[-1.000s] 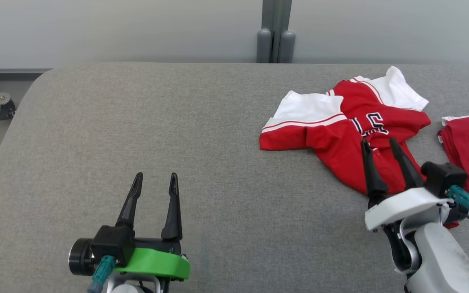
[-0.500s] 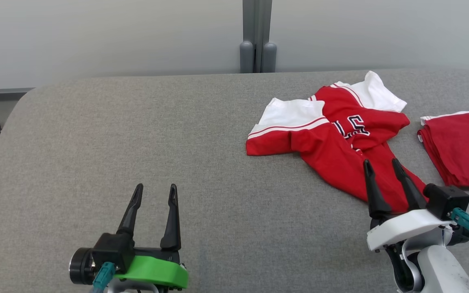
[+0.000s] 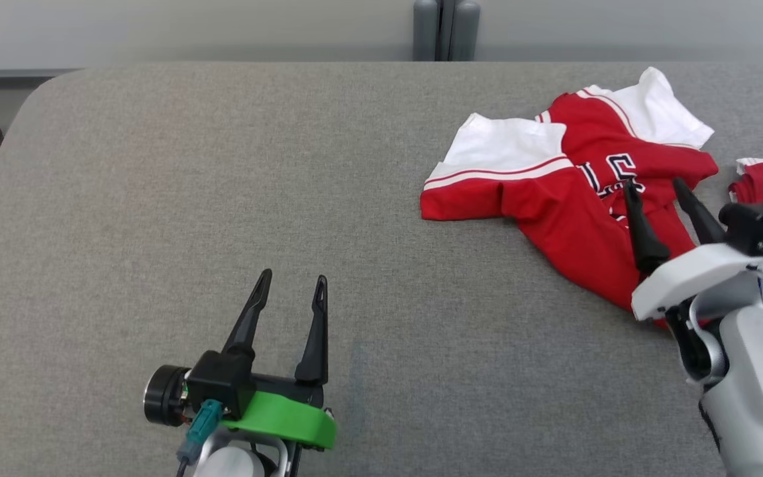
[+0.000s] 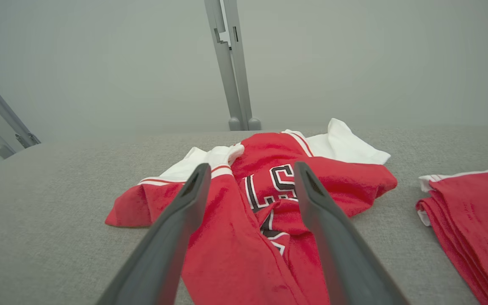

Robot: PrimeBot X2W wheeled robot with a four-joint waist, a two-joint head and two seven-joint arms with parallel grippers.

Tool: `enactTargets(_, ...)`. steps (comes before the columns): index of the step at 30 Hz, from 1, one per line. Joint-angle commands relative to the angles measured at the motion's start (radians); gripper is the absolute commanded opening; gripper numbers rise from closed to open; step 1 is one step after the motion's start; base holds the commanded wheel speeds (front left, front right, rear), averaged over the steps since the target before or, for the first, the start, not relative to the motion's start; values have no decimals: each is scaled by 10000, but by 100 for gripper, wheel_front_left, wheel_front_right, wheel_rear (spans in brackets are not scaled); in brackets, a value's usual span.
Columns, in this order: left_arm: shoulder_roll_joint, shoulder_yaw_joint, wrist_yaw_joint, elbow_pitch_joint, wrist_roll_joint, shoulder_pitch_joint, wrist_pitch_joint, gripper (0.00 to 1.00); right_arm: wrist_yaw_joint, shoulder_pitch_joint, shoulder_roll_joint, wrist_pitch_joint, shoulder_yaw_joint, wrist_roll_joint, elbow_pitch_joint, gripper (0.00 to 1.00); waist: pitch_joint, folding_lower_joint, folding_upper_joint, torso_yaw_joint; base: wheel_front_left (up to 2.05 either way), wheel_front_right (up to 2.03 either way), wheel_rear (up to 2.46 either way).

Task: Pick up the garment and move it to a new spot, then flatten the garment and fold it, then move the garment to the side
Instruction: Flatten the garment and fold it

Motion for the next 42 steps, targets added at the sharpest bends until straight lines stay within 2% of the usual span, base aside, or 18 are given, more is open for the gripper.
enactTargets(1, 32, -102, 59, 75, 44, -221, 15, 100, 0, -518, -223, 160, 129, 62, 203, 100, 715, 0, 0, 537, 0, 0, 0)
enactTargets(7, 32, -514, 200, 155, -11, -559, 15, 100, 0, -2082, -819, 921, 525, 1184, 1491, 100, 1205, 0, 0, 1119, 0, 0, 0)
enactTargets(15, 31, -996, 356, 149, -291, -800, 14, 100, 0, -3323, -1308, 2023, 815, 3114, 2989, 100, 1522, 0, 0, 1815, 0, 0, 0)
enactTargets(20, 31, -1166, 416, 94, -361, -863, 15, 100, 0, -3772, -1684, 2489, 1262, 3673, 3610, 100, 1627, 0, 0, 2046, 0, 0, 0)
enactTargets(24, 31, -1279, 475, 88, -432, -910, 14, 100, 0, -4021, -1909, 2442, 1552, 4040, 3875, 100, 1678, 0, 0, 2155, 0, 0, 0)
enactTargets(25, 31, -1302, 494, 82, -419, -913, 14, 100, 0, -4076, -1924, 2440, 1668, 4143, 3906, 70, 1685, 0, 0, 2177, 0, 0, 0)
enactTargets(26, 31, -1321, 508, 84, -423, -912, 14, 100, 0, -4123, -1960, 2389, 1787, 4181, 3903, 0, 1686, 0, 0, 2190, 0, 0, 0)
enactTargets(34, 31, -1243, 467, 310, -463, -700, 15, 100, 0, -4014, -1853, 1469, 2963, 4776, 3396, 0, 1247, 0, 0, 2098, 0, 0, 0)
enactTargets(42, 32, -823, 355, 368, -385, -472, 14, 100, 0, -3251, -1556, 765, 5188, 5267, 1502, 0, 549, 0, 0, 1827, 0, 0, 0)
